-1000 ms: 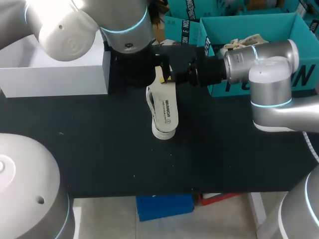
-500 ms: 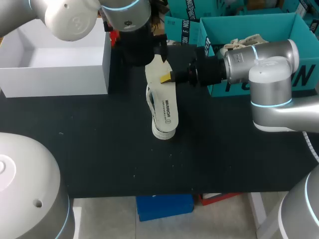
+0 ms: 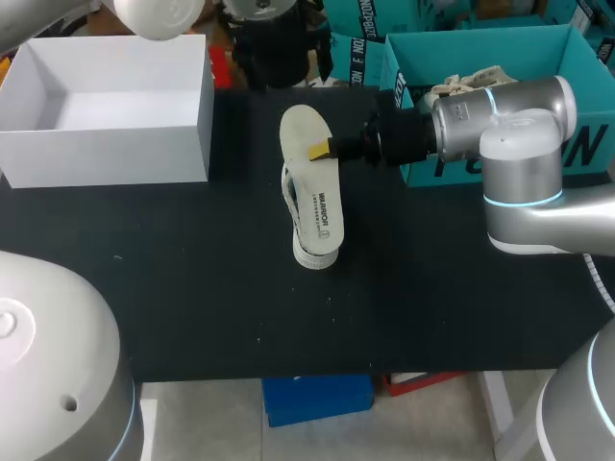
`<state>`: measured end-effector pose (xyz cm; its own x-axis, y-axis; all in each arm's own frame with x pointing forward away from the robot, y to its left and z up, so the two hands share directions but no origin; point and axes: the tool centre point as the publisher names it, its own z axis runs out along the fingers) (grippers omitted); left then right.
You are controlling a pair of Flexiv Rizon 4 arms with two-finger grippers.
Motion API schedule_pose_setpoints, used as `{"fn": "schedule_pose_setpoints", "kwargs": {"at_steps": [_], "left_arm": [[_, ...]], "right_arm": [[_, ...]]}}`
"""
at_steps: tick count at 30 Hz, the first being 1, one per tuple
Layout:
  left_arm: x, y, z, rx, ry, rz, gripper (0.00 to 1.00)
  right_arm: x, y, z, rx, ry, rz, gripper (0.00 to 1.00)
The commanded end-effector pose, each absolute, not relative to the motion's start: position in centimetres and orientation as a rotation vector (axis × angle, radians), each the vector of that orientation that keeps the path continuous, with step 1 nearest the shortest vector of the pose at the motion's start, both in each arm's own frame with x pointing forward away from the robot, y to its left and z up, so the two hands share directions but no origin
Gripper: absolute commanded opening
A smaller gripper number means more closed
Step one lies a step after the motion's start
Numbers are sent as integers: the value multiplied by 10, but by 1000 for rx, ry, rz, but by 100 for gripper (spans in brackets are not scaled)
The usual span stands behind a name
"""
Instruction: Take the shoe out of the shoebox, open the shoe tongue, remove and reinsert the insole, then place the shoe into the shoebox
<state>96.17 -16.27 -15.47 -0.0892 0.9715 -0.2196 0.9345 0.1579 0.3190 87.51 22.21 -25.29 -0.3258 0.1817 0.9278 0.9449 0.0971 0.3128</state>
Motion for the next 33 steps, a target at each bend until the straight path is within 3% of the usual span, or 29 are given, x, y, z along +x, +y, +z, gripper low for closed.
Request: {"fn": "schedule_pose_setpoints", "kwargs": {"at_steps": [1, 6, 20, 33], "left_arm": [[982, -168, -161, 1792, 2076, 44, 100], [982, -164, -152, 1741, 1992, -168, 100], [905, -95, -148, 1494, 1689, -691, 100], [868, -63, -171, 1218, 1508, -1031, 100]], "right_arm": [[876, 224, -254, -1131, -1630, -1295, 0], [876, 224, -254, -1131, -1630, -1295, 0], [876, 224, -254, -1131, -1630, -1295, 0], [876, 224, -254, -1131, -1630, -1295, 0]]}}
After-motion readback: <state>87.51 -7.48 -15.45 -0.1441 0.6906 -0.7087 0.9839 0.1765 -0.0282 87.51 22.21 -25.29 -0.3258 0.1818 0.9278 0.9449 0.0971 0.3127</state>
